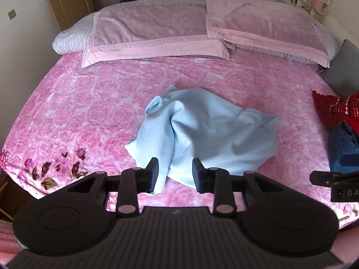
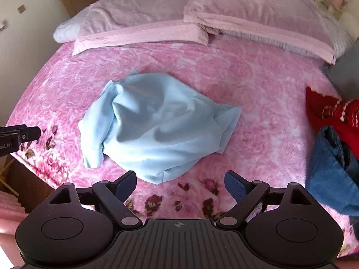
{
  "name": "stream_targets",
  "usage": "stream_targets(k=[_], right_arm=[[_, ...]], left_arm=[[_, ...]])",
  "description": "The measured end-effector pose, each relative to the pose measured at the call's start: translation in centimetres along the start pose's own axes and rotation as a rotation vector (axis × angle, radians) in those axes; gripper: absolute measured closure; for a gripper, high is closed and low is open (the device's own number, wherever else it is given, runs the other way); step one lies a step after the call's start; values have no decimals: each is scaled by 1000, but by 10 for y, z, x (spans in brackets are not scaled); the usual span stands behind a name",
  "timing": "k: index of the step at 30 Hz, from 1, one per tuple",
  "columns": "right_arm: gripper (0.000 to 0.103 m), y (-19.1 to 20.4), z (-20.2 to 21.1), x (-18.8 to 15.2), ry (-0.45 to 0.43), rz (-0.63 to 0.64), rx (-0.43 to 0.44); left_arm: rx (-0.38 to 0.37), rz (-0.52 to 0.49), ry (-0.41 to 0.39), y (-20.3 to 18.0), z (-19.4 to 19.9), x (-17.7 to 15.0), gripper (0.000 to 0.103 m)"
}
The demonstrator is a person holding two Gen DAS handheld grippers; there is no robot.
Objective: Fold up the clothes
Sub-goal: 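Lift the light blue sweatshirt off the pile and drop it on the open bed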
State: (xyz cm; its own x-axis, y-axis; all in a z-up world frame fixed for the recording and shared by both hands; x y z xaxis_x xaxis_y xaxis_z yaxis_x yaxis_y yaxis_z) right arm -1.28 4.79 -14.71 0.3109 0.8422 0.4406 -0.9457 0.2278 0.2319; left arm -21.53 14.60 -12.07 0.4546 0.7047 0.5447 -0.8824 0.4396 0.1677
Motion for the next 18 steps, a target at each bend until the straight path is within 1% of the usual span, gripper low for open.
stream_targets(k=[4,6,10,13,18], right_arm=[[15,-12,15,-24,-5,28,2],[15,-21,23,-39,-1,32,3],[15,-41,32,-72,34,2,12],[15,-43,37,-90,55,19,14],[15,-43,45,-106,55,58,35]], left_arm=[[18,3,8,-21,12,-14,72],[26,-1,16,-36,19,-26,72],[37,-2,37,-60,35,-56,70],[59,-5,47,-71,49,-79,70],[102,8,40,-73,67,-97,70]])
Point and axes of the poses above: each gripper's, at about its wrist camera, not at the fingertips, and z roughly against the way its jaws point, y to its left, x to its top, the point moved 6 cm from there along -z, roughly the way its jaws point, and after that the axes turned 7 degrees about x, right-handed, at the moved point
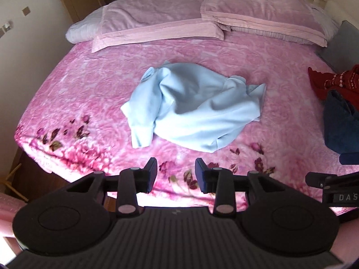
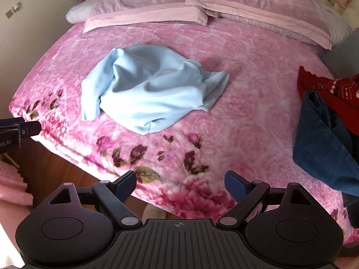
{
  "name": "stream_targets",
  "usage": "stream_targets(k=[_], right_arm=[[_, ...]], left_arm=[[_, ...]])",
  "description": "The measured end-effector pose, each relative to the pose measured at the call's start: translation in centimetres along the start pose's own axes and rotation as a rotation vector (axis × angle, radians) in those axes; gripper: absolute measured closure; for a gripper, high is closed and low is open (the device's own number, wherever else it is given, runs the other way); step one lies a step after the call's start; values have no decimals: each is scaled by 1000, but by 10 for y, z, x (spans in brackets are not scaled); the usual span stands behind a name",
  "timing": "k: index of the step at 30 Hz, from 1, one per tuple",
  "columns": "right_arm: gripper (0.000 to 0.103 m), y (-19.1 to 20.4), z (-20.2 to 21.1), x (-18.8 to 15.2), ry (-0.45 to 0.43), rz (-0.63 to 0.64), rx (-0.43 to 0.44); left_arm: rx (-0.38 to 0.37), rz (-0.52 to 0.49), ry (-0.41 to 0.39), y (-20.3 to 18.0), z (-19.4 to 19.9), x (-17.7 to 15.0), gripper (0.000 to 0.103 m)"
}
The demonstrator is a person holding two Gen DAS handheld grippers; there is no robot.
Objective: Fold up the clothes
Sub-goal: 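Lift the light blue sweatshirt off the pile and drop it on the open bed, then grasp the sweatshirt edge with the left gripper and pull it open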
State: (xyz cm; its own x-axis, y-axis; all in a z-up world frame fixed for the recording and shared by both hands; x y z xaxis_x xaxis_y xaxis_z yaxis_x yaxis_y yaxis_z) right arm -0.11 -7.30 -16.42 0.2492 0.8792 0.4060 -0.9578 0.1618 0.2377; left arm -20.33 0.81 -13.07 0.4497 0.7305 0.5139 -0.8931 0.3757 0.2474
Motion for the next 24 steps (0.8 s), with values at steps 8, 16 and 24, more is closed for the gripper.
stream_targets(k=[8,16,24], right_arm=[[15,4,2,-9,0,39,13],[15,18,-10,4,-2,48,9],[15,39,-34,35,-16,-11,-30]], left_arm=[[35,31,-24,14,18,-6,64],[26,20,-26,30,5,1,64],[-21,-43,-44,61,-30,38,64]])
Point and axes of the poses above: each gripper's, at about its wrist camera, not at the fingertips, and z roughly against the way its jaws point, y to its left, x to its top, the point moved 6 cm from there along -z, roughly the way its jaws point, and after that the axes turned 7 degrees about x, right-handed, at the moved point
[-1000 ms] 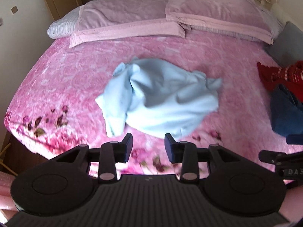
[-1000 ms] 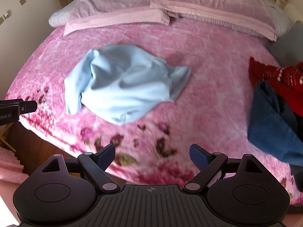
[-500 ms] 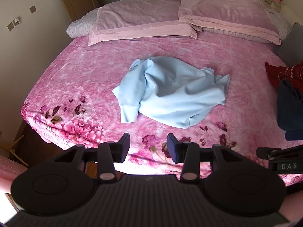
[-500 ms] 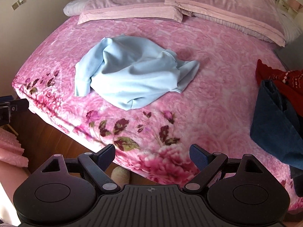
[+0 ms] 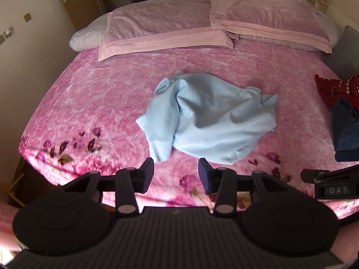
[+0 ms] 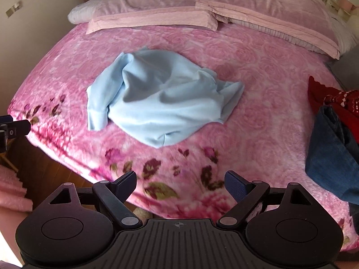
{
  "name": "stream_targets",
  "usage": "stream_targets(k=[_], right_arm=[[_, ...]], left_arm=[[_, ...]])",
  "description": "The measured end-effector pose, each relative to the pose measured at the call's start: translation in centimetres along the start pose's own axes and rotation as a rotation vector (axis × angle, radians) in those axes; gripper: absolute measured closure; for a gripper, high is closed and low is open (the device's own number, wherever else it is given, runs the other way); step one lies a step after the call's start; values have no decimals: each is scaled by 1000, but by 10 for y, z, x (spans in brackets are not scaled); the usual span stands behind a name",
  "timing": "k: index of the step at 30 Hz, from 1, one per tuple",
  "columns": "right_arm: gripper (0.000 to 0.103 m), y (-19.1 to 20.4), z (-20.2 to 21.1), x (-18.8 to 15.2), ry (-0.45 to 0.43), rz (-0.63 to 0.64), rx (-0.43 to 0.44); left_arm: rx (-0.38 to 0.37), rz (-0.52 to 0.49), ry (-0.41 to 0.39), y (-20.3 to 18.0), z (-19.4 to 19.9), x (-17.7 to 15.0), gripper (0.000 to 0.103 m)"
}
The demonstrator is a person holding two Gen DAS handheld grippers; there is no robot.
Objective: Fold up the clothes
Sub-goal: 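Grasp the sweatshirt edge with the left gripper and pull it open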
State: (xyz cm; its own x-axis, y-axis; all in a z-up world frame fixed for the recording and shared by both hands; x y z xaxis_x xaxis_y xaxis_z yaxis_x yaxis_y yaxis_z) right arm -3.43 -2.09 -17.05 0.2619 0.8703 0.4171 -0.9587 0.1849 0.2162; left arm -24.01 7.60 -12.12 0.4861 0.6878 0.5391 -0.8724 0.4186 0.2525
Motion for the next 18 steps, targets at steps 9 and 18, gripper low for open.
stream_targets(k=[9,18], right_arm=[[15,7,-27,24,-39,-181,-83],[15,-18,-53,-21,8,-353,-179]], left_arm=[[-69,-134,-7,28,-58,36,63],[-181,-227,94,7,-124,10,63]])
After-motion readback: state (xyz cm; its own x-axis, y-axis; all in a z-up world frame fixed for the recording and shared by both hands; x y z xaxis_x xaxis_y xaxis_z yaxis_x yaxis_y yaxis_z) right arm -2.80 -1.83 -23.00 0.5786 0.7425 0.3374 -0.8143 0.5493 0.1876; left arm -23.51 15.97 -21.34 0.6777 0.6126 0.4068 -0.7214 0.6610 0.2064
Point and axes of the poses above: each gripper's, at about its wrist camera, not at the fingertips, and z roughly against the way its jaws point, y to its left, x to its top, the point moved 6 cm from there along -z, roughly the way its jaws point, and after that the axes turned 7 degrees about x, right-handed, at the moved point
